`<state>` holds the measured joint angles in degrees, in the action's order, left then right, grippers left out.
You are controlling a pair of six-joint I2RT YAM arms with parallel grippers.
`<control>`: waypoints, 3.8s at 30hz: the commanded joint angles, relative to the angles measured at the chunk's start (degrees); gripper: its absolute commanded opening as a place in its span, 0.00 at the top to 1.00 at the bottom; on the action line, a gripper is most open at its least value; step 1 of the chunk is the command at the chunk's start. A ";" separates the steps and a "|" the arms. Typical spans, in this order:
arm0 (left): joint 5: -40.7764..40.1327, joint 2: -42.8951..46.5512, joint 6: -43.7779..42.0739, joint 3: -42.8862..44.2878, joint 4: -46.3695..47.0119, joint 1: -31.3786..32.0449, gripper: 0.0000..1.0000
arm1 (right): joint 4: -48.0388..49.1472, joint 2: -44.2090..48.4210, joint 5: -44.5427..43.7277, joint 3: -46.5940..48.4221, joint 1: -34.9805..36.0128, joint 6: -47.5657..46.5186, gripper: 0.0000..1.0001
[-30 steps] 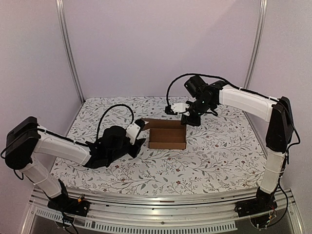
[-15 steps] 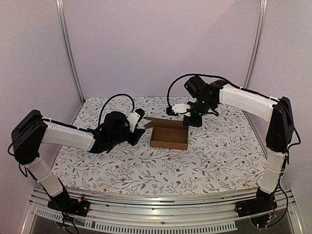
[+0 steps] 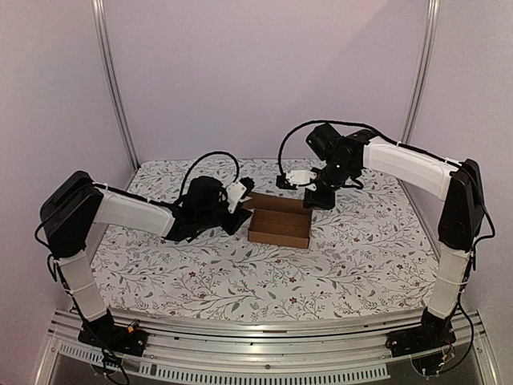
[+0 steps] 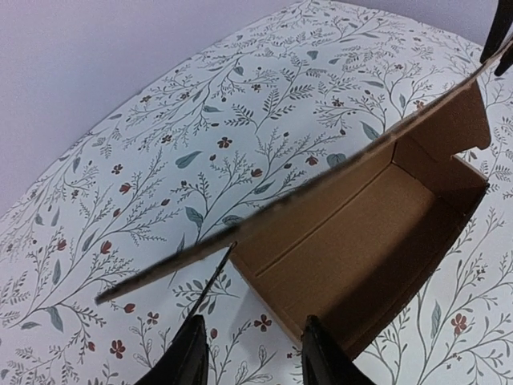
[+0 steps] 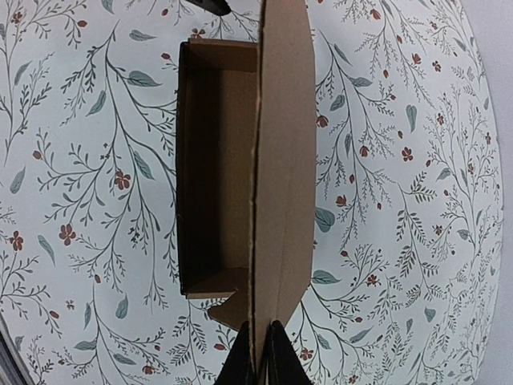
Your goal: Fold the paper box
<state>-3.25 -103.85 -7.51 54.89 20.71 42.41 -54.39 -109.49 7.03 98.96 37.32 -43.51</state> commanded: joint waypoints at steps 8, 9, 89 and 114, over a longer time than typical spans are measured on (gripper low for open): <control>-2.69 1.32 -5.25 -1.95 0.32 -0.84 0.61 | -5.37 0.33 3.02 2.67 -1.45 1.06 0.96; -4.19 2.39 -5.77 -2.99 0.61 -0.84 0.59 | -5.58 0.33 3.11 2.85 -1.42 1.06 0.96; 3.42 -6.88 5.82 22.84 -37.23 1.62 0.96 | -8.93 -0.38 5.10 6.94 -5.11 13.75 0.78; 0.46 -4.21 5.76 20.91 -28.48 2.75 0.94 | -0.50 1.88 12.63 -10.11 -18.71 11.06 0.56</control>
<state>-1.91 -109.03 -3.20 75.61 -10.52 44.25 -55.42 -106.21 15.84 90.48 17.19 -31.88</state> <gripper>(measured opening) 0.042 0.434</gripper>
